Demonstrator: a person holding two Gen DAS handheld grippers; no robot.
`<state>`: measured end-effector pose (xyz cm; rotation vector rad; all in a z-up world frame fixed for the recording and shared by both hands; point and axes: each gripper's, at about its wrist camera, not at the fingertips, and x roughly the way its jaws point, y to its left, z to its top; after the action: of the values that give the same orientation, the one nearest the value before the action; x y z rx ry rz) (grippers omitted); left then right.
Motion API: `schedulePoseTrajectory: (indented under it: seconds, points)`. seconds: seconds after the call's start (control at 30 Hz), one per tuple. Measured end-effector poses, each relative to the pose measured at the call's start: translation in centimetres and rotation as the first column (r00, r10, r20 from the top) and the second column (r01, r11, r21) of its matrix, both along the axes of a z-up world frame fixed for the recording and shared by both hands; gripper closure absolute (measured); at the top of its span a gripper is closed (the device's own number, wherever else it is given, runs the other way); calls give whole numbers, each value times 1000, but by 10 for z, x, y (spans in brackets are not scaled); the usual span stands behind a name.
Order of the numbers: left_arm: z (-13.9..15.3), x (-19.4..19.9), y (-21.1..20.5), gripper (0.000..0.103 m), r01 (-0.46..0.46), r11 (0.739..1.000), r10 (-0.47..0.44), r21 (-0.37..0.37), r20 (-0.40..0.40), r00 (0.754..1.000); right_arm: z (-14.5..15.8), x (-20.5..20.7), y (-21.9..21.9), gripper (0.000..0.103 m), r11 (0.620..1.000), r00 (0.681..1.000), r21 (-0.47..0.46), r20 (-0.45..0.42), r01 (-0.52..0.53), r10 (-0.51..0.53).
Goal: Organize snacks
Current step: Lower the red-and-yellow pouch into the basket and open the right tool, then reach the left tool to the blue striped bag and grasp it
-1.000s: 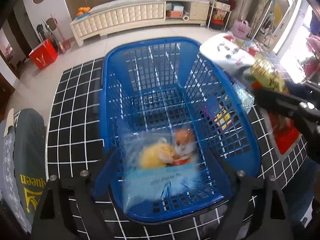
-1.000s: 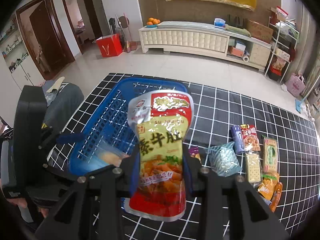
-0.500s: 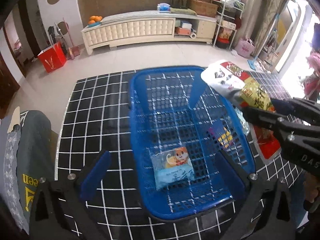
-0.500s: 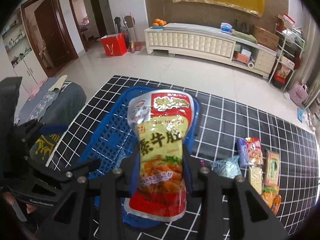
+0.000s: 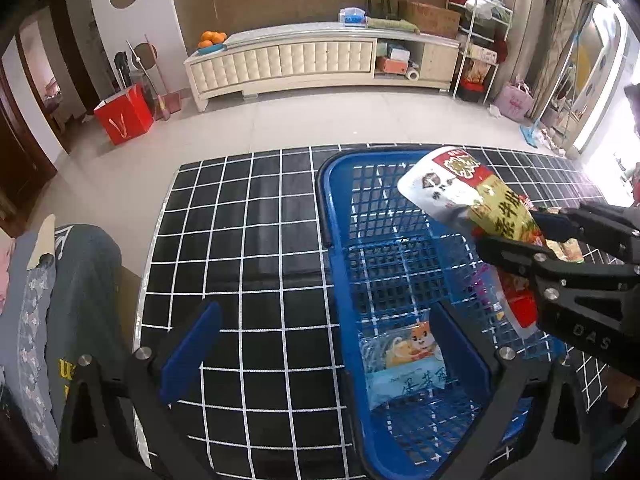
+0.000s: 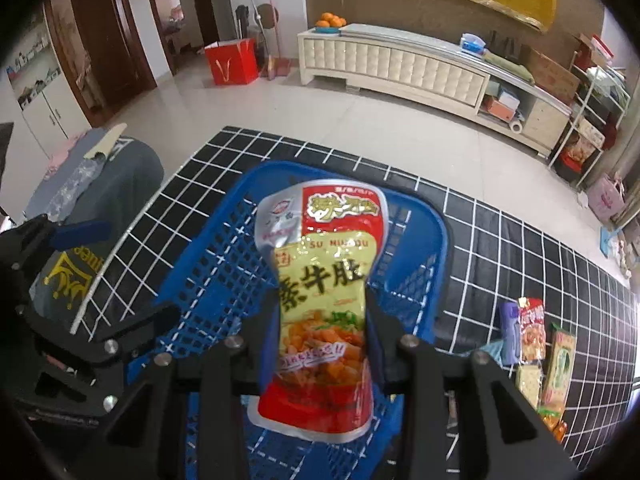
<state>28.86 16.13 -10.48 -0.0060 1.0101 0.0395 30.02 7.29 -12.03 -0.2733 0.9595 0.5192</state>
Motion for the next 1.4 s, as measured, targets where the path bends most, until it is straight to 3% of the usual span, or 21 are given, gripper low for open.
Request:
schedulePoseTrajectory:
  seconds: [0.23,0.5,0.73,0.97,1.2,1.4]
  points:
    - [-10,8,11,0,-16,999,16,-36,-4,1000,-10,13,5,58,1000,1000,-15,-13,11,-11]
    - [-10,7,8,0,-5,1000,5,-18,-5,1000,-5,12,-2,20,999,999,-21,-2,42,-42]
    - [3,-6,-6,0,7,1000,-7,-14,14,1000,23,-11,-24,17,998,997,-5,45,62,-62]
    - [32,-27,-36,0,34,999,-33,-30,53,998,51,-36,-77,17,991,989,28,73,129,-131]
    - [56,-47,-86,0,82,996,-77,-43,107,991,71,-61,-146,17,975,971,46,93,216,-219]
    - [70,-56,-144,0,154,988,-151,-11,133,979,81,-75,-201,13,955,951,65,97,288,-293]
